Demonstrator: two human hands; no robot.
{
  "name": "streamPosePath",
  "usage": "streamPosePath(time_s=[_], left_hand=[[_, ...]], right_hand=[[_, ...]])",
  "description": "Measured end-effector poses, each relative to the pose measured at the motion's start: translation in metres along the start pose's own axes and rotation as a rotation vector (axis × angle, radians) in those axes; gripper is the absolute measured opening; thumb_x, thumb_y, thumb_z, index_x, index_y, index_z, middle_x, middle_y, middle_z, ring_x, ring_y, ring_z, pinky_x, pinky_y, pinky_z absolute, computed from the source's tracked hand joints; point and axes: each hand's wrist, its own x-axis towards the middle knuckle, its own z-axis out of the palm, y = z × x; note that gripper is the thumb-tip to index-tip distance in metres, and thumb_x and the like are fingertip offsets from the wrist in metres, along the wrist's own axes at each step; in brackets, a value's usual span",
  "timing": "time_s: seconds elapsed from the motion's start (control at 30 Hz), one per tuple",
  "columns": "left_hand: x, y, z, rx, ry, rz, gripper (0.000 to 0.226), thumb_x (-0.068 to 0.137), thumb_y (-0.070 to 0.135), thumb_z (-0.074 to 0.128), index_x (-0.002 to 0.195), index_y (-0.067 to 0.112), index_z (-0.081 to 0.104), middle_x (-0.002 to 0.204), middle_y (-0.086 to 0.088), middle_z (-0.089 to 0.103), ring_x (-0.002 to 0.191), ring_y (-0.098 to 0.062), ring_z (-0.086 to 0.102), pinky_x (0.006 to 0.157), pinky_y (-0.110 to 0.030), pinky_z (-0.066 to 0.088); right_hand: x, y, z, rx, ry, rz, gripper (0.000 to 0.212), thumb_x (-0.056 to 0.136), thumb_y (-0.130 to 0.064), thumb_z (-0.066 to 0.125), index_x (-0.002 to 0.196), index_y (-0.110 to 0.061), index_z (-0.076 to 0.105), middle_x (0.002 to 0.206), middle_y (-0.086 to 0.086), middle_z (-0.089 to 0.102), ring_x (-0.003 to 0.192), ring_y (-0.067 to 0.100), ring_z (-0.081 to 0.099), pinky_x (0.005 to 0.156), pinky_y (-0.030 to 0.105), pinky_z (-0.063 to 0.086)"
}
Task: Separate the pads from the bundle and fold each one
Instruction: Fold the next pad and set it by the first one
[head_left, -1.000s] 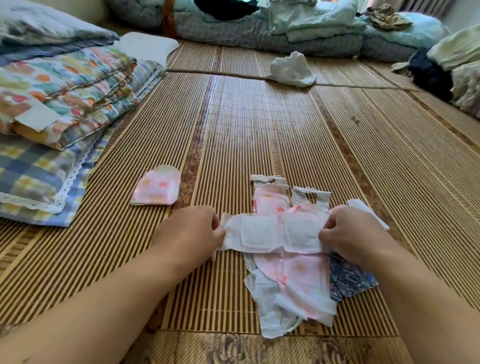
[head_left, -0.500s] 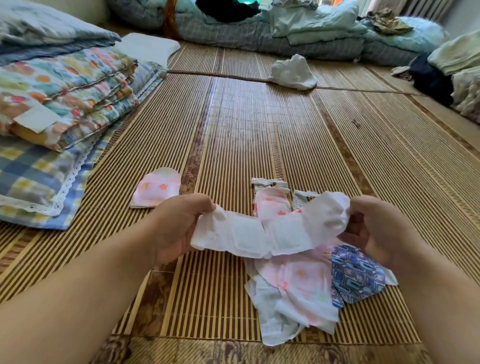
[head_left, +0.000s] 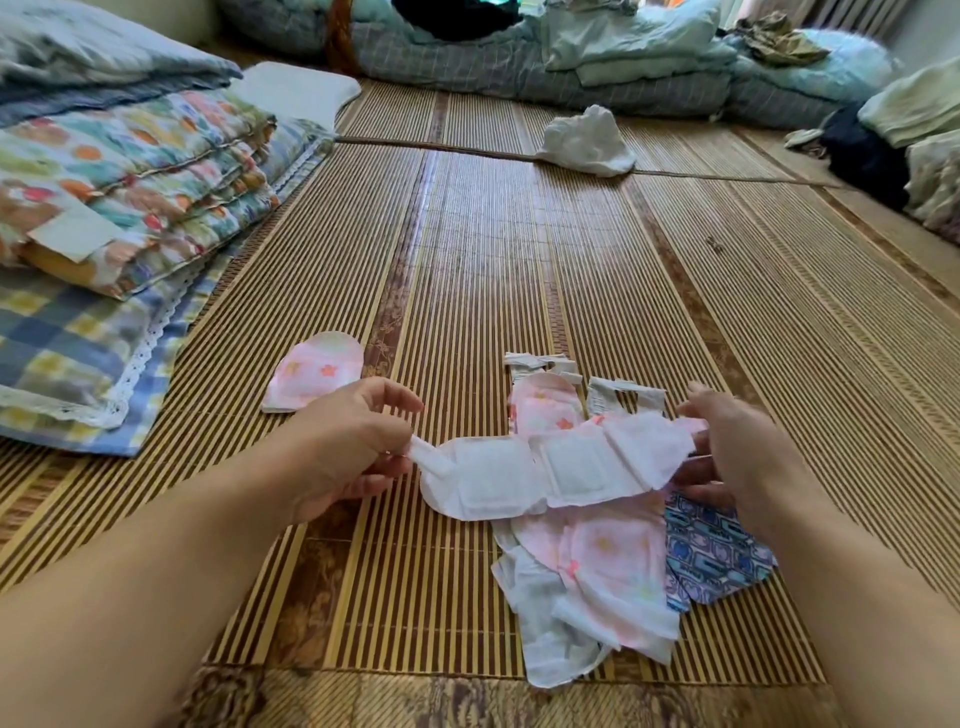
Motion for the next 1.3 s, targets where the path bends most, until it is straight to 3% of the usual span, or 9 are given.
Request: streamPosePath(time_s=[0.07, 0.13, 0.37, 0.5, 0.6, 0.87, 1.1, 1.2, 1.3], left_hand=[[-0.001, -0.001, -0.002, 0.080, 0.020, 0.005, 0.032, 0.085, -0.004, 0.050, 0.101, 0.021, 0.061, 0.078, -0.009, 0.063, 0.062, -0.015, 0.057, 0.049, -0.023, 0.047], [-0.002, -0.003, -0.005, 0.163, 0.023, 0.000, 0.027, 0.085, -0.002, 0.051, 0.095, 0.018, 0.066, 0.080, -0.008, 0.065, 0.066, -0.015, 0.059, 0.053, -0.024, 0.050], [-0.008, -0.006, -0.017, 0.316, 0.037, 0.011, 0.015, 0.081, 0.011, 0.059, 0.086, 0.000, 0.069, 0.076, -0.011, 0.062, 0.067, -0.021, 0.055, 0.062, -0.031, 0.042], [-0.011, -0.005, -0.013, 0.343, -0.013, 0.112, 0.016, 0.082, 0.005, 0.061, 0.092, 0.015, 0.066, 0.090, -0.009, 0.064, 0.069, -0.018, 0.061, 0.058, -0.025, 0.053], [-0.012, -0.003, -0.003, 0.263, -0.053, 0.148, 0.030, 0.081, 0.003, 0.062, 0.103, 0.024, 0.059, 0.102, -0.011, 0.063, 0.079, -0.022, 0.066, 0.067, -0.029, 0.059], [-0.006, 0.009, 0.029, 0.245, -0.042, 0.190, 0.042, 0.082, 0.004, 0.062, 0.116, 0.025, 0.053, 0.095, -0.006, 0.064, 0.064, -0.007, 0.068, 0.048, -0.017, 0.047], [-0.007, 0.015, 0.046, 0.234, -0.193, 0.196, 0.054, 0.085, 0.006, 0.056, 0.132, 0.029, 0.044, 0.110, 0.001, 0.066, 0.073, -0.010, 0.065, 0.059, -0.023, 0.049], [-0.006, 0.012, 0.047, 0.330, -0.133, 0.220, 0.050, 0.085, 0.008, 0.057, 0.131, 0.028, 0.049, 0.113, 0.004, 0.064, 0.073, -0.009, 0.066, 0.066, -0.025, 0.052], [-0.002, 0.006, 0.035, 0.713, 0.203, 0.296, 0.039, 0.085, 0.026, 0.060, 0.124, 0.026, 0.056, 0.115, 0.004, 0.064, 0.092, -0.012, 0.062, 0.077, -0.031, 0.054]], right_hand=[[0.001, 0.003, 0.003, -0.125, 0.021, -0.011, 0.048, 0.082, -0.049, 0.062, 0.106, -0.008, 0.056, 0.097, 0.014, 0.065, 0.084, 0.029, 0.063, 0.072, 0.043, 0.054], [0.001, 0.004, 0.005, -0.265, 0.069, -0.056, 0.048, 0.076, -0.026, 0.074, 0.117, -0.013, 0.054, 0.102, 0.010, 0.062, 0.085, 0.026, 0.064, 0.073, 0.046, 0.057], [-0.002, 0.000, -0.001, -0.311, 0.232, -0.280, 0.025, 0.079, -0.012, 0.065, 0.104, -0.013, 0.065, 0.094, 0.005, 0.068, 0.085, 0.023, 0.064, 0.073, 0.047, 0.058], [-0.016, -0.007, 0.017, -0.273, 0.123, -0.496, 0.008, 0.082, -0.011, 0.068, 0.087, -0.016, 0.064, 0.081, -0.003, 0.064, 0.075, 0.012, 0.062, 0.060, 0.014, 0.051], [-0.030, -0.005, 0.038, -0.347, 0.009, -0.595, 0.013, 0.082, -0.011, 0.068, 0.088, -0.021, 0.063, 0.078, -0.012, 0.061, 0.073, 0.000, 0.058, 0.060, 0.006, 0.049], [-0.039, 0.003, 0.050, -0.574, -0.243, -0.559, 0.051, 0.079, -0.038, 0.069, 0.125, -0.034, 0.049, 0.092, -0.014, 0.065, 0.087, 0.000, 0.059, 0.068, 0.009, 0.040], [-0.035, 0.003, 0.046, -0.318, -0.250, -0.390, 0.031, 0.091, -0.011, 0.047, 0.112, -0.031, 0.059, 0.086, -0.001, 0.071, 0.088, 0.013, 0.064, 0.085, 0.040, 0.051], [-0.033, -0.001, 0.040, -0.215, -0.074, -0.353, 0.028, 0.090, -0.007, 0.045, 0.102, -0.025, 0.064, 0.086, 0.000, 0.071, 0.087, 0.017, 0.065, 0.082, 0.041, 0.053], [-0.024, -0.003, 0.025, -0.350, 0.178, -0.382, 0.019, 0.090, -0.013, 0.048, 0.098, -0.019, 0.065, 0.089, 0.002, 0.069, 0.080, 0.022, 0.062, 0.071, 0.040, 0.053]])
